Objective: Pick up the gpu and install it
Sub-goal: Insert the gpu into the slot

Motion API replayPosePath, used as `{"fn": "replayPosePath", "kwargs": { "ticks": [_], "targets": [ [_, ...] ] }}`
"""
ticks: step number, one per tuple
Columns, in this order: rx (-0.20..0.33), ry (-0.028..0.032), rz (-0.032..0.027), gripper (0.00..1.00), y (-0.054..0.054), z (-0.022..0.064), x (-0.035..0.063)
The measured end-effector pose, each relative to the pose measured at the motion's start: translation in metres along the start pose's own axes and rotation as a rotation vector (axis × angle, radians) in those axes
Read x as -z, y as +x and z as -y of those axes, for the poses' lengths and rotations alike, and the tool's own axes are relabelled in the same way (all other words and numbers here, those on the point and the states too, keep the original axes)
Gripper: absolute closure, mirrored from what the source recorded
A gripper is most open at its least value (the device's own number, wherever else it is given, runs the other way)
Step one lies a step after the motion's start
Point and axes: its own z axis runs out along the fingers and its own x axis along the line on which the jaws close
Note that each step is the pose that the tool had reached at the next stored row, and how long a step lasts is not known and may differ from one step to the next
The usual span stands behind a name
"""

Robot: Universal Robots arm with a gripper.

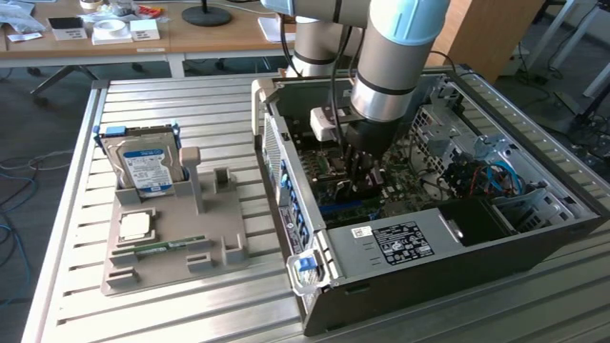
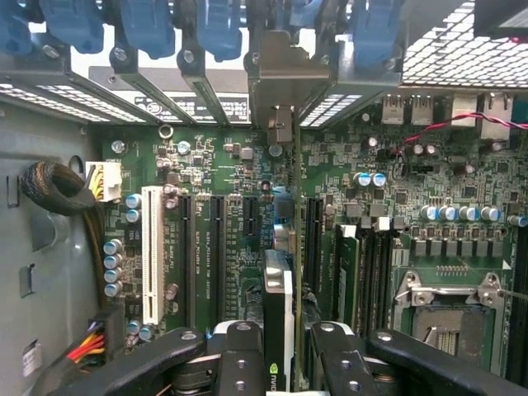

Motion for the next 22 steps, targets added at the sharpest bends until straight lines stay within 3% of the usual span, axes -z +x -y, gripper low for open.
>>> {"fn": "replayPosePath", "kwargs": {
  "ticks": [22],
  "targets": [
    [-0.008,0.0001,-0.0003,0.73,0.0013,0.0,-0.0027]
  ]
}}
